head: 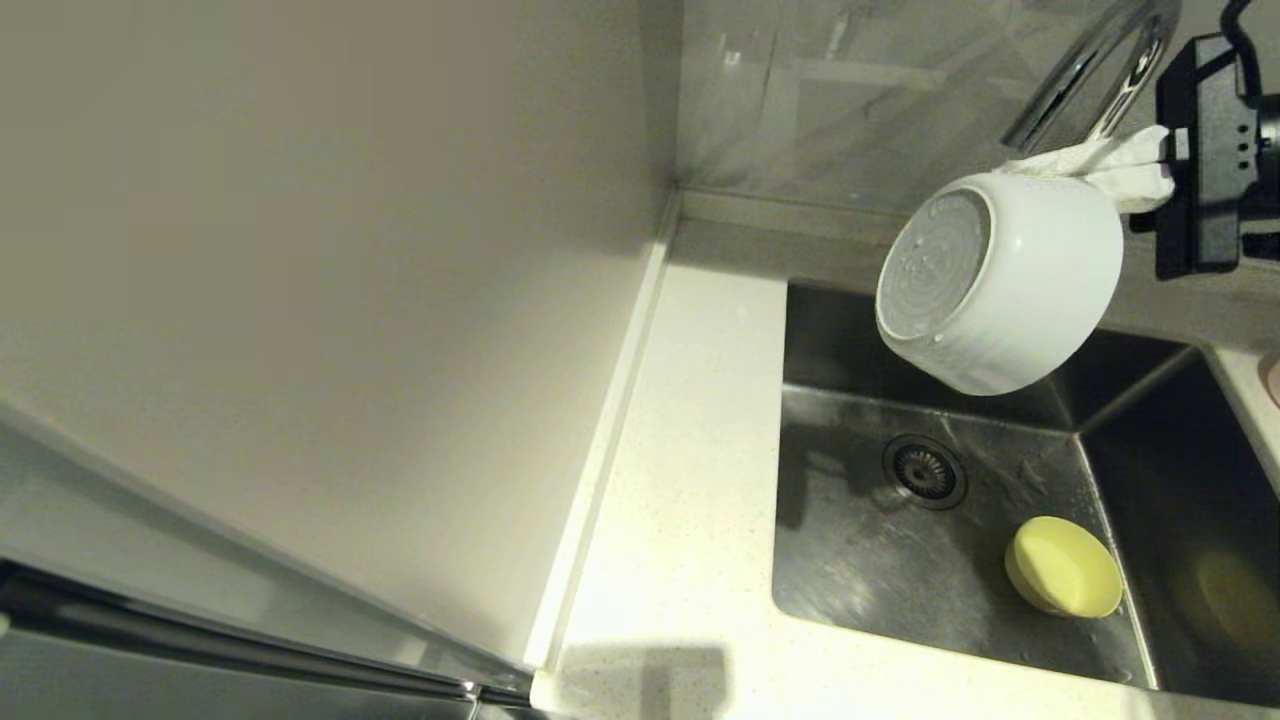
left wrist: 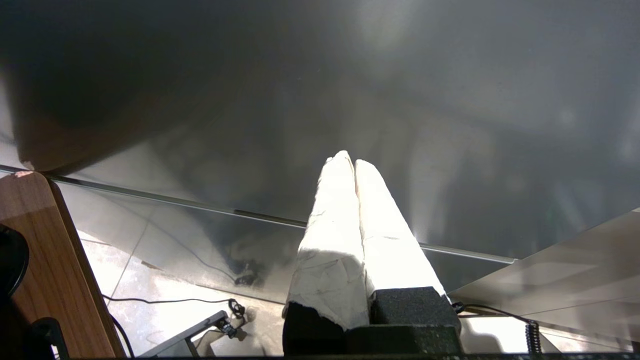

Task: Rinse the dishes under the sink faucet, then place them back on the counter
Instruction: Put a bowl back to the table from the sink

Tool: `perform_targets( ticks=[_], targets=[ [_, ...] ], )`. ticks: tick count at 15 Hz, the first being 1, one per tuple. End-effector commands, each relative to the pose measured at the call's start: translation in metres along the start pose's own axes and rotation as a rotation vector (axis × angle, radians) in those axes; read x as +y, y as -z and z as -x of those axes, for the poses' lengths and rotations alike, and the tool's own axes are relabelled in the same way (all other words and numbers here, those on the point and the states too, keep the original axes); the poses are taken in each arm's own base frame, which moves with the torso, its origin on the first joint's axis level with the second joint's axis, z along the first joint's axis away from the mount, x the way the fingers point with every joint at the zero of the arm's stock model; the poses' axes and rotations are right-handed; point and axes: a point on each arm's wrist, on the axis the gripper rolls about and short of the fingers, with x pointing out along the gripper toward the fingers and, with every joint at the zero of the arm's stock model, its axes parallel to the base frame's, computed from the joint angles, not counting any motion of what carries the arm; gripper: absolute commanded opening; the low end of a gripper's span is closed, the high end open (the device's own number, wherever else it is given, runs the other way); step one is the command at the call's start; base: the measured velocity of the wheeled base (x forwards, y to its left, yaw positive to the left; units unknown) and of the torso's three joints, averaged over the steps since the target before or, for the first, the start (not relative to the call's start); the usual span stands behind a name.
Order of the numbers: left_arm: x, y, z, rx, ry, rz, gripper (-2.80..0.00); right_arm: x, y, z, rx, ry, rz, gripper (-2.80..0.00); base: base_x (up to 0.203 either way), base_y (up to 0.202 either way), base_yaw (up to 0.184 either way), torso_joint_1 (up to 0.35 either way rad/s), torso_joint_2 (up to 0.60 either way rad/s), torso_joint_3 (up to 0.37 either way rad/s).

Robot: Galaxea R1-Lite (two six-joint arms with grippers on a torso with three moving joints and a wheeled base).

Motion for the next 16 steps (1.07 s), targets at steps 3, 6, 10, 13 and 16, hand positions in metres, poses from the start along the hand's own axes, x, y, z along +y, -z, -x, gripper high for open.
perform_targets(
  ticks=[3, 6, 10, 13, 16],
  targets=[
    [0.000, 0.001, 0.000, 0.003, 0.000, 0.000, -2.80, -0.066, -0.063, -0.022, -0.034, 0.162, -0.244, -2.80, 0.000, 0.000, 0.000, 0.000, 0.00, 0.000],
    [0.000, 0.001, 0.000, 0.003, 0.000, 0.000, -2.80, -0.046, -0.064, -0.015, -0.046, 0.123, -0.178, -2.80, 0.000, 0.000, 0.000, 0.000, 0.00, 0.000],
    [0.000, 0.001, 0.000, 0.003, 0.000, 0.000, -2.80, 0.007, -0.046, 0.015, -0.060, 0.003, -0.024, -2.80, 0.000, 0.000, 0.000, 0.000, 0.00, 0.000],
    [0.000, 0.001, 0.000, 0.003, 0.000, 0.000, -2.80, -0.021, -0.070, 0.021, -0.084, 0.053, -0.100, -2.80, 0.000, 0.000, 0.000, 0.000, 0.00, 0.000],
    [0.000, 0.001, 0.000, 0.003, 0.000, 0.000, -2.80, -0.039, -0.081, 0.032, -0.113, 0.069, -0.104, -2.80, 0.000, 0.000, 0.000, 0.000, 0.00, 0.000]
  ],
)
